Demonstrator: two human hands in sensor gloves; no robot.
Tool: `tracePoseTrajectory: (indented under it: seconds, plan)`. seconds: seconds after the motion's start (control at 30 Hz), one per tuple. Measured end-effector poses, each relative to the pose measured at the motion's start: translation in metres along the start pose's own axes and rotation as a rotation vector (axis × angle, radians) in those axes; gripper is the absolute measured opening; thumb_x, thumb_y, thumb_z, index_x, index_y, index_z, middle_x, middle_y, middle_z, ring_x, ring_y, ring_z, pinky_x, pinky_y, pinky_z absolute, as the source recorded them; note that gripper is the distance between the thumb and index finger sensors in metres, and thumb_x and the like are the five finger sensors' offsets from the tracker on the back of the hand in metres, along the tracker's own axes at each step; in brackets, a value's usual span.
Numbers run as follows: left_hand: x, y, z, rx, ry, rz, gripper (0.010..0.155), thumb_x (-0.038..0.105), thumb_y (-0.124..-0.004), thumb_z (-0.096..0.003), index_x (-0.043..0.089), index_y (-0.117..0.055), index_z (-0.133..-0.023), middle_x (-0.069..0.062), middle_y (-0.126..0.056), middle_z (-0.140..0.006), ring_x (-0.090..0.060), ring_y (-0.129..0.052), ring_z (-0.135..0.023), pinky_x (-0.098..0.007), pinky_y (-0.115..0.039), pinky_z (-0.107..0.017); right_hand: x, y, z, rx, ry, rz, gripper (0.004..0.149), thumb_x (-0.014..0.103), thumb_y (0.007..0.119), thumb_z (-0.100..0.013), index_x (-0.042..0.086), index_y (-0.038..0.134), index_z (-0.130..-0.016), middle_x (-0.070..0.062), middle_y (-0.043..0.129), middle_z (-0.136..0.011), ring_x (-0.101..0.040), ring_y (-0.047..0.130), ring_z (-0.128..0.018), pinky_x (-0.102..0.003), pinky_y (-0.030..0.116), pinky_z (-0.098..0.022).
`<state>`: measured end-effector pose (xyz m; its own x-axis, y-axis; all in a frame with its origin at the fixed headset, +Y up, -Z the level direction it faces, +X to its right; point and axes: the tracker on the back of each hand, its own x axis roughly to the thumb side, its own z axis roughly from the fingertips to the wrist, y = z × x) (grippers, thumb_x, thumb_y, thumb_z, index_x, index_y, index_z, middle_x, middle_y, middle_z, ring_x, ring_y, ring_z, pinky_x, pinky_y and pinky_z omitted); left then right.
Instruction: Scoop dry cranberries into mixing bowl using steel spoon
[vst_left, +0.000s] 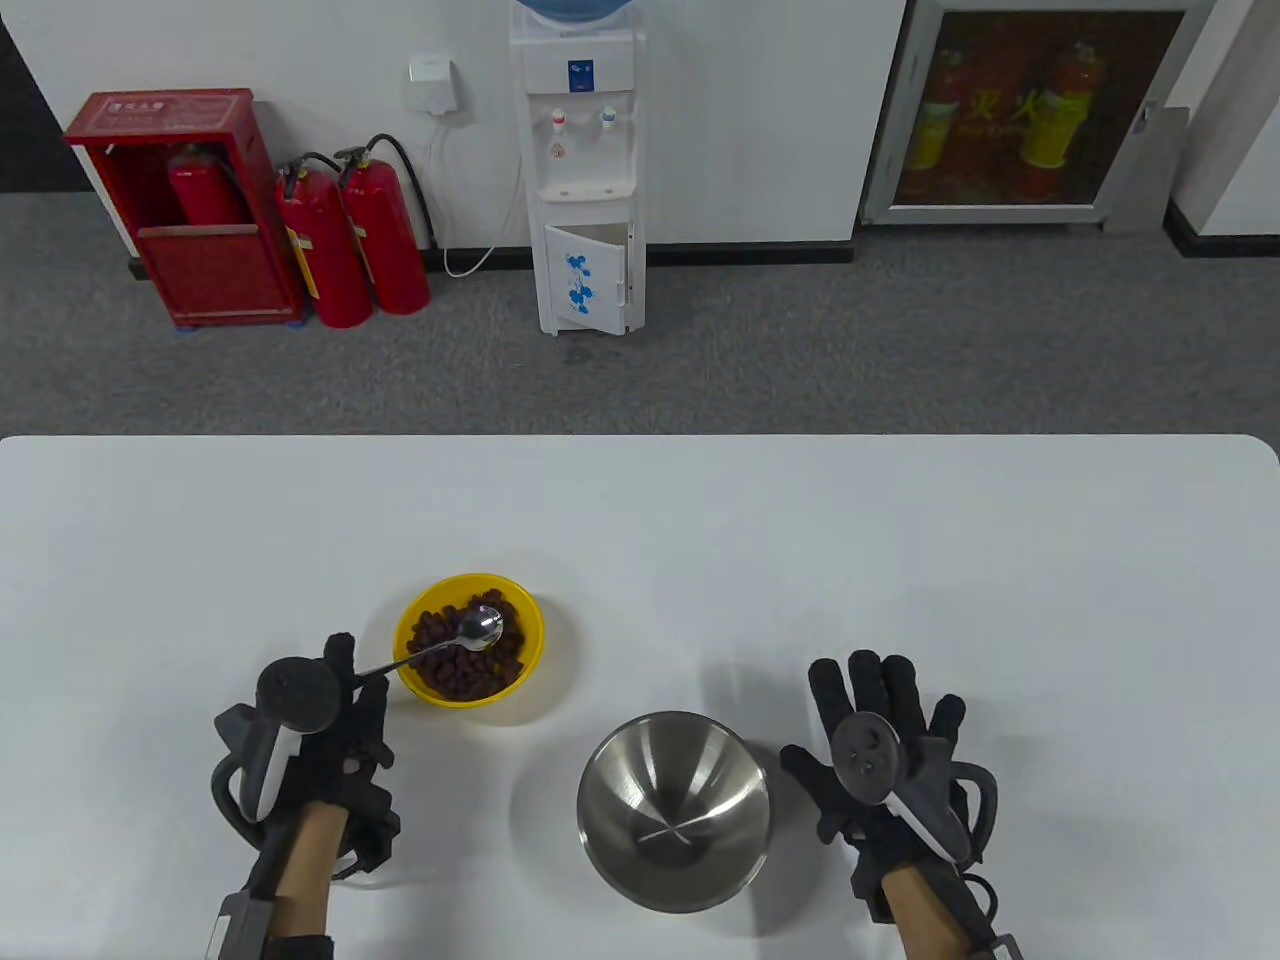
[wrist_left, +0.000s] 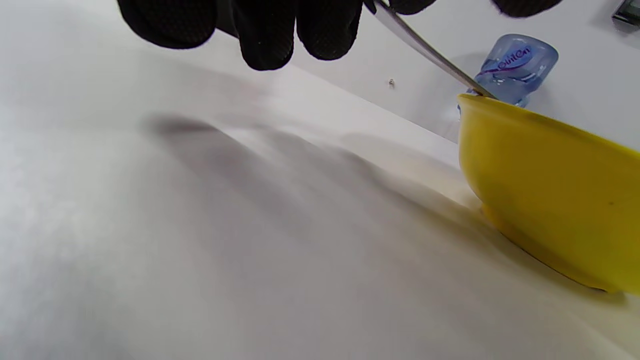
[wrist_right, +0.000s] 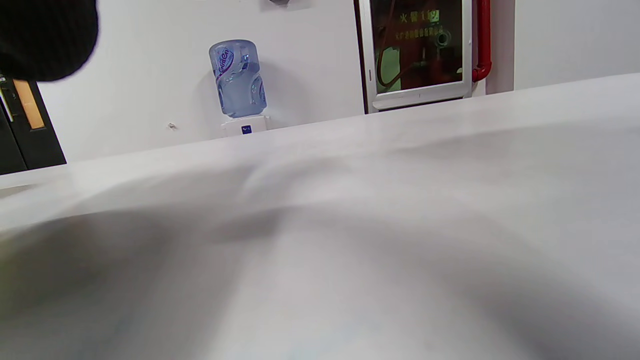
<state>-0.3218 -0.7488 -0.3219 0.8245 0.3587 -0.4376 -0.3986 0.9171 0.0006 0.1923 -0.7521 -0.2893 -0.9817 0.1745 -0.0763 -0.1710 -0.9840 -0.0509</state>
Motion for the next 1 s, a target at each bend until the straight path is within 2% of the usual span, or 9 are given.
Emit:
tracePoseTrajectory:
  seconds: [0.2, 0.3, 0.43, 0.53, 0.6, 0.73, 0.9, 1.0]
  plan:
    - [0.007, 0.000, -0.005, -0.032, -0.030, -0.050, 0.057, 0.058, -0.064, -0.0476, 0.044, -0.059, -0.102, 0.004, -0.075, -0.109, -0.031, -0.079, -0.094, -0.056, -0.067, -0.065, -0.001, -0.001, 0.000, 0.006, 0.006, -0.018, 0.085, 0.075, 0.069, -0.037, 0.050, 0.022, -0.104, 0.011, 0.011, -0.114, -0.023, 0.013, -0.111, -0.069, 0.013, -0.071]
    - [0.012, 0.000, -0.004, -0.010, -0.038, -0.100, 0.052, 0.053, -0.070, -0.0472, 0.042, -0.066, -0.098, 0.004, -0.088, -0.090, -0.027, -0.089, -0.073, -0.052, -0.072, -0.062, -0.001, -0.001, -0.001, 0.011, 0.005, -0.026, 0.085, 0.075, 0.069, -0.037, 0.049, 0.024, -0.104, 0.010, 0.011, -0.114, -0.023, 0.013, -0.111, -0.070, 0.014, -0.071]
    - [0.017, 0.001, -0.003, -0.004, -0.068, -0.130, 0.045, 0.049, -0.077, -0.0456, 0.042, -0.073, -0.090, 0.006, -0.093, -0.075, -0.022, -0.092, -0.058, -0.050, -0.076, -0.057, -0.002, -0.001, -0.001, 0.015, 0.004, -0.035, 0.085, 0.075, 0.069, -0.037, 0.049, 0.024, -0.104, 0.010, 0.012, -0.115, -0.023, 0.014, -0.111, -0.070, 0.014, -0.071]
    - [0.020, 0.002, -0.001, 0.008, -0.083, -0.126, 0.042, 0.047, -0.079, -0.0443, 0.040, -0.077, -0.086, 0.008, -0.095, -0.079, -0.024, -0.096, -0.063, -0.050, -0.078, -0.056, -0.001, -0.001, -0.001, 0.017, -0.001, -0.031, 0.085, 0.075, 0.069, -0.037, 0.049, 0.024, -0.104, 0.010, 0.012, -0.115, -0.024, 0.014, -0.111, -0.070, 0.014, -0.071]
    - [0.022, 0.002, 0.001, 0.020, -0.104, -0.143, 0.041, 0.045, -0.077, -0.0448, 0.040, -0.075, -0.086, 0.007, -0.097, -0.088, -0.022, -0.102, -0.069, -0.048, -0.082, -0.054, -0.001, -0.001, -0.001, 0.015, -0.003, -0.028, 0.084, 0.075, 0.069, -0.037, 0.049, 0.024, -0.104, 0.010, 0.012, -0.115, -0.023, 0.014, -0.111, -0.070, 0.014, -0.071]
    - [0.025, 0.001, 0.008, 0.047, -0.156, -0.183, 0.041, 0.041, -0.072, -0.0443, 0.037, -0.074, -0.085, 0.009, -0.103, -0.079, -0.017, -0.110, -0.055, -0.043, -0.088, -0.045, -0.001, -0.001, -0.001, 0.015, -0.007, -0.029, 0.085, 0.075, 0.069, -0.037, 0.049, 0.024, -0.105, 0.010, 0.012, -0.115, -0.023, 0.014, -0.111, -0.070, 0.014, -0.071]
    - [0.028, 0.013, 0.029, 0.257, -0.244, -0.176, 0.042, 0.041, -0.069, -0.0442, 0.034, -0.072, -0.085, 0.010, -0.102, -0.065, -0.015, -0.107, -0.037, -0.041, -0.088, -0.038, -0.001, 0.000, -0.002, 0.017, -0.011, -0.038, 0.085, 0.075, 0.068, -0.038, 0.048, 0.024, -0.105, 0.010, 0.012, -0.115, -0.023, 0.014, -0.111, -0.070, 0.015, -0.071]
    - [0.035, 0.021, 0.045, 0.376, -0.294, -0.212, 0.042, 0.041, -0.067, -0.0449, 0.032, -0.070, -0.086, 0.009, -0.100, -0.062, -0.015, -0.103, -0.032, -0.041, -0.087, -0.035, 0.000, 0.000, -0.002, 0.018, -0.018, -0.039, 0.084, 0.075, 0.068, -0.038, 0.048, 0.025, -0.105, 0.010, 0.012, -0.115, -0.023, 0.015, -0.111, -0.070, 0.015, -0.071]
